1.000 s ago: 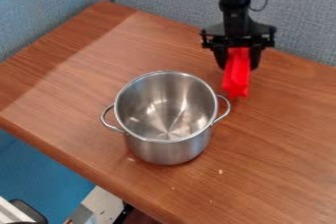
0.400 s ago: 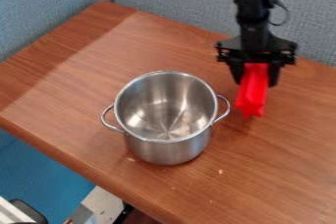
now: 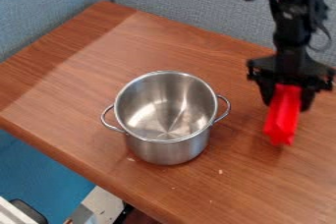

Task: Move the red object from the metal pot to the table

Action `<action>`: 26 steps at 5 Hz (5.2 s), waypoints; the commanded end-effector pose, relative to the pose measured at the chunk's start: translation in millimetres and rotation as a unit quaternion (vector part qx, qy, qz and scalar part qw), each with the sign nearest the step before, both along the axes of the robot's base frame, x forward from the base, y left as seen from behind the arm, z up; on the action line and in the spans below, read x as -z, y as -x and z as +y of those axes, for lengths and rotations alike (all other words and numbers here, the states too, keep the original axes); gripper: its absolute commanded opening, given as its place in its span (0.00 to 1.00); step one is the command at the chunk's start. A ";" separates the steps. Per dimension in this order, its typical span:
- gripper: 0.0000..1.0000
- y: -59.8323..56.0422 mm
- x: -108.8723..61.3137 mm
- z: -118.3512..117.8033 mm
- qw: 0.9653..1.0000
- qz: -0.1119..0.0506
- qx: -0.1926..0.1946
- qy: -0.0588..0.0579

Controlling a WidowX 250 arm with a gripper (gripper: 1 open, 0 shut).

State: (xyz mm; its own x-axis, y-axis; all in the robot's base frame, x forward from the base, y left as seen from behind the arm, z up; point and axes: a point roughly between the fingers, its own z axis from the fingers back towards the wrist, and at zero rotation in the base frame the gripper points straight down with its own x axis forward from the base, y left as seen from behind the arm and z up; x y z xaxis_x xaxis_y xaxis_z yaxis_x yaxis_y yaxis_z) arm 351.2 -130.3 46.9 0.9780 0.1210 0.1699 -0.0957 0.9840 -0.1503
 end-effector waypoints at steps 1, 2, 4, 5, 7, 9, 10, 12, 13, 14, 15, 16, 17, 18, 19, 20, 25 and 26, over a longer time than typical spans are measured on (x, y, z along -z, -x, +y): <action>0.00 15.8 -25.3 -6.5 0.999 -0.041 -0.014 0.002; 0.00 17.6 -22.5 -7.5 0.999 -0.038 -0.005 -0.005; 0.00 22.7 -12.1 0.9 0.999 -0.035 0.017 -0.013; 0.00 25.1 -2.9 11.8 0.999 -0.036 0.026 -0.018; 1.00 34.4 3.4 26.3 0.999 -0.045 0.011 -0.016; 1.00 39.1 8.7 18.6 0.999 -0.039 0.019 -0.008; 1.00 37.5 12.2 12.6 0.998 -0.039 0.041 -0.005; 1.00 43.7 1.2 31.7 0.999 -0.033 0.022 -0.002; 1.00 39.8 0.6 36.8 0.999 -0.035 -0.025 0.003; 1.00 37.7 4.0 33.5 0.997 -0.038 -0.063 0.003; 0.00 37.1 8.9 29.4 0.994 -0.039 -0.098 0.002; 0.00 39.6 4.4 27.9 0.997 -0.034 -0.075 -0.001; 0.00 42.6 -0.2 26.6 0.998 -0.027 -0.052 -0.004; 0.00 43.7 2.7 26.1 0.999 -0.023 -0.046 -0.004; 0.00 44.7 5.7 25.8 0.999 -0.019 -0.041 -0.004; 0.00 44.6 3.0 29.2 0.999 -0.016 -0.043 -0.005; 1.00 43.6 -26.2 45.1 0.999 -0.016 0.029 0.007; 1.00 45.5 -31.0 62.7 1.000 -0.022 0.018 0.005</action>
